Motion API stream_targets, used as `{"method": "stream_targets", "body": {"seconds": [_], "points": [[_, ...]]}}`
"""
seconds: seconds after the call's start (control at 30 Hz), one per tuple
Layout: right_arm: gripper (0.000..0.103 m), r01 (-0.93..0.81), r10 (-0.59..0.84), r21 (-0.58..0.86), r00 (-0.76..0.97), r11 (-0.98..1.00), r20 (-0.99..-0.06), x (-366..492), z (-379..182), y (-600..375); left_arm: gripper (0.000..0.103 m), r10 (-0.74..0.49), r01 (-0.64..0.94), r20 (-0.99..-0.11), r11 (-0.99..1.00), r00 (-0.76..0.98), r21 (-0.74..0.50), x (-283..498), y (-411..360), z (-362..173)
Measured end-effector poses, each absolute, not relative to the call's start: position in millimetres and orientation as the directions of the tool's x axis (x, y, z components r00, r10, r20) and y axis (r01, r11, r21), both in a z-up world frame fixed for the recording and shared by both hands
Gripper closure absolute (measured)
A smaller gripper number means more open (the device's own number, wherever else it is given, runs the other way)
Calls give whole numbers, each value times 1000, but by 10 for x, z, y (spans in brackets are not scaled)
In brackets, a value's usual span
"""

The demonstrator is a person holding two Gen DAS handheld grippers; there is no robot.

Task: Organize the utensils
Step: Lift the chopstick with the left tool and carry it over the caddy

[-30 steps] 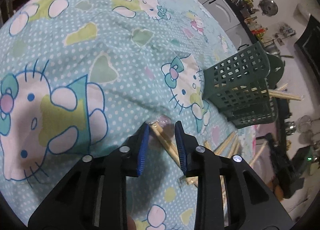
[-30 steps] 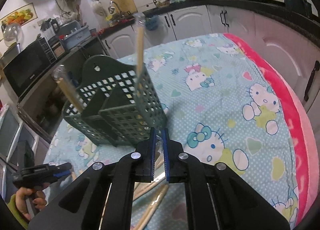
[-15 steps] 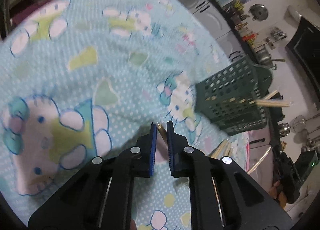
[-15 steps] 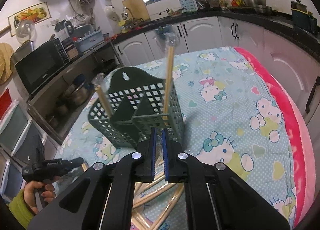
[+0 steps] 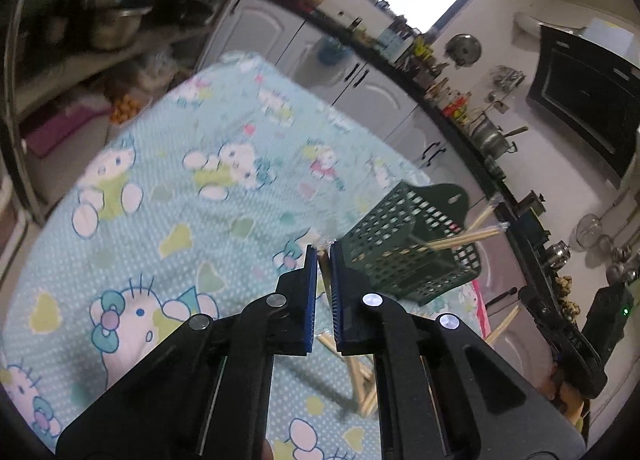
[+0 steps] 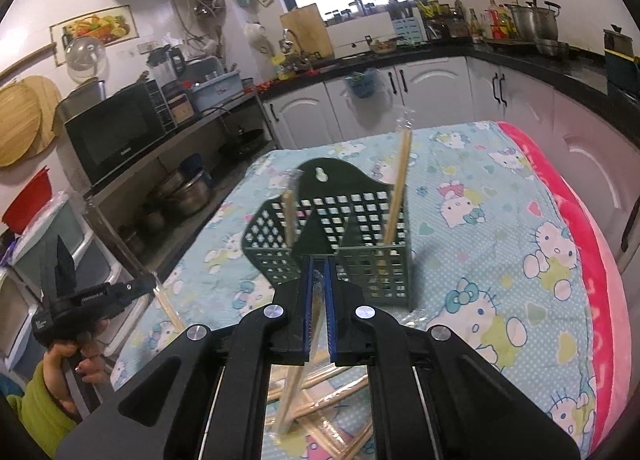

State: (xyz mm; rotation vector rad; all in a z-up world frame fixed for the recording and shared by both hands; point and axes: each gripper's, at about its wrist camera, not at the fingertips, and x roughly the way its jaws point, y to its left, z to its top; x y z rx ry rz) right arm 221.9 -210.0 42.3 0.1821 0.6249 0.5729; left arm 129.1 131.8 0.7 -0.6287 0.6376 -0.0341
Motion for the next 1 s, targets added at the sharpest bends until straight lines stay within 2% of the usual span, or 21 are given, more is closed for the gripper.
{"method": "stream_targets", "body": {"seconds": [0.4, 1.0], "points": [[98, -501, 587, 306, 672, 810, -452, 1937, 672, -2054, 100, -291, -8, -449, 832, 845, -555, 1151, 982, 469], [98, -478, 553, 280, 746, 832, -371, 1785, 955, -2218, 100, -368, 147, -365, 847, 855, -510, 1271, 478, 914]]}}
